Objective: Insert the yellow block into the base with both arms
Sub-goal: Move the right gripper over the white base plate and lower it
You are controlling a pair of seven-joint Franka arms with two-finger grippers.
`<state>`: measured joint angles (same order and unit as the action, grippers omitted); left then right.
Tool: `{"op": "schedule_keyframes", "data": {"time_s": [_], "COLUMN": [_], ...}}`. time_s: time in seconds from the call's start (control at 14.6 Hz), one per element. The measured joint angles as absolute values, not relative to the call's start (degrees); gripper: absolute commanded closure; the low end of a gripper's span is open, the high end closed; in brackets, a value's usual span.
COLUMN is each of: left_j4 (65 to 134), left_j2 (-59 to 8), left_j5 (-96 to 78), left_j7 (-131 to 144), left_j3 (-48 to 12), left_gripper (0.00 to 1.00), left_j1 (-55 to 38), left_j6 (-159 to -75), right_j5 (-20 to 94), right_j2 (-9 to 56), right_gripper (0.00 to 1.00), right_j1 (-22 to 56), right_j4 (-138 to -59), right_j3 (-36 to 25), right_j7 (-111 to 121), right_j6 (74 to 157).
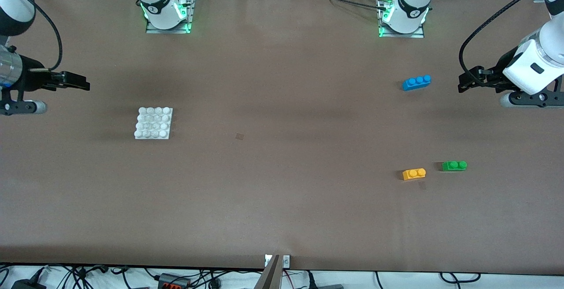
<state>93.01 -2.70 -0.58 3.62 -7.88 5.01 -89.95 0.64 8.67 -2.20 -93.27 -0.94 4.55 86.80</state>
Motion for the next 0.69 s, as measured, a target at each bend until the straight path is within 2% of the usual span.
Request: {"op": "schedule_keyframes", "data": {"time_s": [0.34, 0.55, 0.69], "left_j4": [93.0, 93.0, 93.0], "left_j2": [-2.7, -2.7, -2.7], "left_j5": [-0.6, -0.6, -0.6], "left_j7": [3.6, 3.6, 3.6], "left_j3": [-7.9, -7.9, -7.9], "left_gripper": [0.0, 0.0, 0.0], "left_j1": [5.0, 5.0, 5.0], "left_j6": [-89.4, -89.3, -89.2], "right_j5": [0.6, 0.6, 0.6], "right_j2": [15.4, 16.8, 16.6], "right_gripper": [0.0, 0.0, 0.0], "right_j1": [1.0, 1.5, 1.5], "right_j4": [-95.1, -101.6, -107.7], "right_j3": [-0.9, -0.9, -1.2], "right_j7": [4.3, 4.2, 4.2], "right_j6": [89.6, 97.0, 106.9]}}
